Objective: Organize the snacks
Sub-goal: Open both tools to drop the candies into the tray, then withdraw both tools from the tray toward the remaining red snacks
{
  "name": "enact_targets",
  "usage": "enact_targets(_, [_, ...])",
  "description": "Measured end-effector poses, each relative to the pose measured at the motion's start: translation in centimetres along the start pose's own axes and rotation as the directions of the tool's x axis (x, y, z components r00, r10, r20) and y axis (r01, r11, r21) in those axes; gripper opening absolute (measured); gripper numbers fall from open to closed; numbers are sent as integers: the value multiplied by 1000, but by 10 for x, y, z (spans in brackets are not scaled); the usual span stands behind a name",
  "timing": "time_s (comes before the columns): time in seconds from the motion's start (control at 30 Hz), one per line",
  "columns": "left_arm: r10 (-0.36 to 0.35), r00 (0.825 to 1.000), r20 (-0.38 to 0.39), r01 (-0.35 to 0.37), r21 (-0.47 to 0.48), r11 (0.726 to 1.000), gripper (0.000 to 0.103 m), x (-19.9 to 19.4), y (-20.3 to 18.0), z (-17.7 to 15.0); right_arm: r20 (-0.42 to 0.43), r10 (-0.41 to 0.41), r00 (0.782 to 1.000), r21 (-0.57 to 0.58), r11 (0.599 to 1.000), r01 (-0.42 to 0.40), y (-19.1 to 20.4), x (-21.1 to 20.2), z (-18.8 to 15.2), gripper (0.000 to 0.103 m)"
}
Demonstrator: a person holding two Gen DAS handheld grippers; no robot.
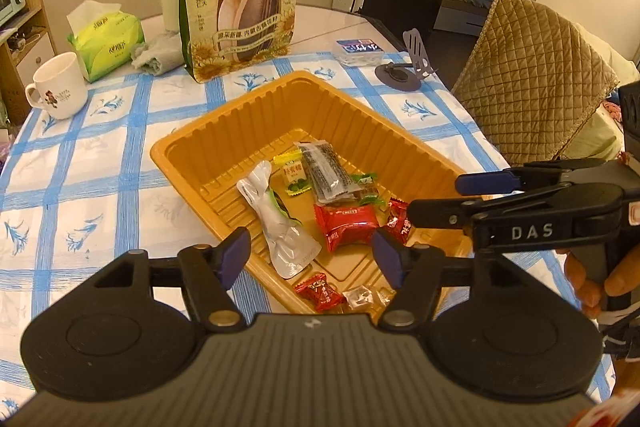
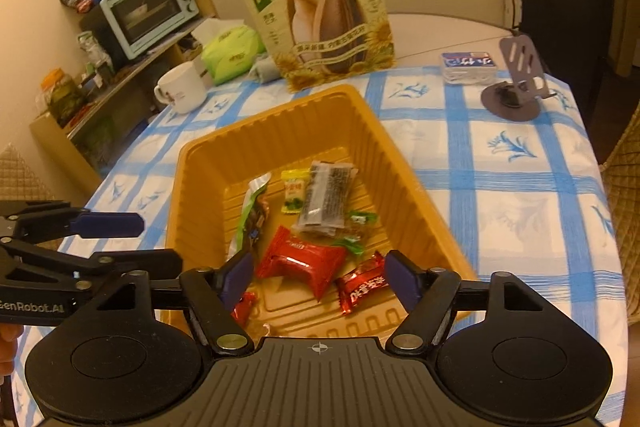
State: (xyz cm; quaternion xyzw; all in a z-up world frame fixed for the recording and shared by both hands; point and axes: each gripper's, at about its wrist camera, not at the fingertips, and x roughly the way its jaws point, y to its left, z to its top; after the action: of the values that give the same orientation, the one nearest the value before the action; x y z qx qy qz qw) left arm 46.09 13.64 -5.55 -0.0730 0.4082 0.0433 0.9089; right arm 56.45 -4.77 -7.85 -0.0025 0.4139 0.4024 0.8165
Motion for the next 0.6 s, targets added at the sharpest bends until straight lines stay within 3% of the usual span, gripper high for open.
enact_targets(0.27, [15,1000,27,-15,16,1000,79,-20,-9,1,52,-4,999,13,1000,4,2,-24,4,83])
enact_targets(0.6, [23,996,89,-23,0,1000,83,-65,-16,-6,118,10,993,23,1000,-13,13,-68,-7,86])
